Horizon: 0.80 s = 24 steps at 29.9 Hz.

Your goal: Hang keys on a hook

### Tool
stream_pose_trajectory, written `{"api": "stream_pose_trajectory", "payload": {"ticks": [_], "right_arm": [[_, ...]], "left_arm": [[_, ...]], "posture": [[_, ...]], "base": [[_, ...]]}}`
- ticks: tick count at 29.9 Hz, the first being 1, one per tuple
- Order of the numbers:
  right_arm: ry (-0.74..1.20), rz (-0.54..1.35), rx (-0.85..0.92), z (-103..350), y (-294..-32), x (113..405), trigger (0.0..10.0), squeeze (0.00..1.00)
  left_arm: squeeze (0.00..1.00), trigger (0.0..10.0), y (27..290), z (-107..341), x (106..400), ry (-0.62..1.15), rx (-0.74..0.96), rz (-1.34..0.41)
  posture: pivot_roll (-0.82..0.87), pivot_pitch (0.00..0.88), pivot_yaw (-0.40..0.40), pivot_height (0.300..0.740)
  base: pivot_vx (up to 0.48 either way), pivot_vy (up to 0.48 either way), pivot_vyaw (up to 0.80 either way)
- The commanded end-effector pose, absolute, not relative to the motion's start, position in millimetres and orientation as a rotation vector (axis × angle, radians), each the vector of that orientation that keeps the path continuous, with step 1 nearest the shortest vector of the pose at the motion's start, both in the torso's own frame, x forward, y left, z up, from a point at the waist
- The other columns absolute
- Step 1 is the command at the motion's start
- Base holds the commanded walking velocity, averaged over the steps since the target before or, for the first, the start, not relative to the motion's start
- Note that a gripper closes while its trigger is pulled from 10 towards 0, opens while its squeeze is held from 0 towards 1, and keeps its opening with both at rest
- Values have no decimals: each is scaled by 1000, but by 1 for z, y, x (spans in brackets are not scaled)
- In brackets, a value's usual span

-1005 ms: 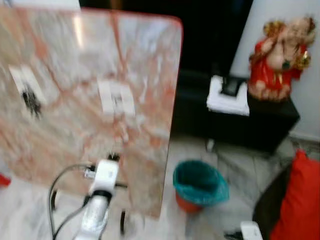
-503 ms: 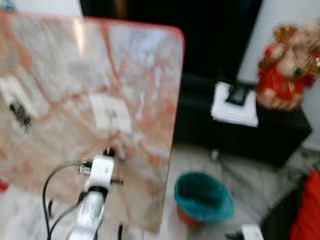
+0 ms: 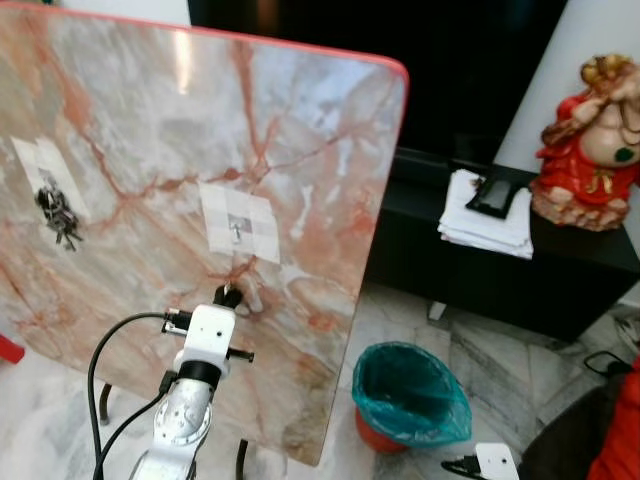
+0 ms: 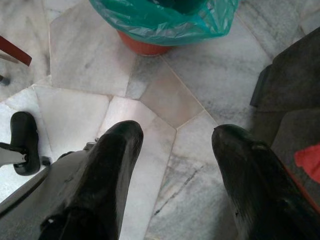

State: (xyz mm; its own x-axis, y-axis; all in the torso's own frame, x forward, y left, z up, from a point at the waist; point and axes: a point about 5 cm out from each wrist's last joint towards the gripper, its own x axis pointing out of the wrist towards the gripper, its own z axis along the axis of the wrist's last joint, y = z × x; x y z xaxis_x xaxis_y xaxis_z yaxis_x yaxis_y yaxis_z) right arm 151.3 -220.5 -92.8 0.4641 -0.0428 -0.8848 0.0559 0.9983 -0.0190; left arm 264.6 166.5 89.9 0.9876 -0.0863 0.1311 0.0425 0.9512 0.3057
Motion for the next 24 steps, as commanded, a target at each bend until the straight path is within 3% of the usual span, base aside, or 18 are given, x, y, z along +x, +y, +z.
{"api": "stream_pose_trajectory", "payload": {"ticks": [1,24], "right_arm": [[1071,-59,5,-90,-222,157,10000,0],[1074,-43,4,-90,-222,157,10000,0]], "left_arm": [[0,10000,163,92,263,-139,316,-81],[0,10000,165,101,262,-147,345,-57]], "posture": [[21,0,-90,740],[24,0,-91,740]], "base": [[0,0,0],[0,-63,0]]}}
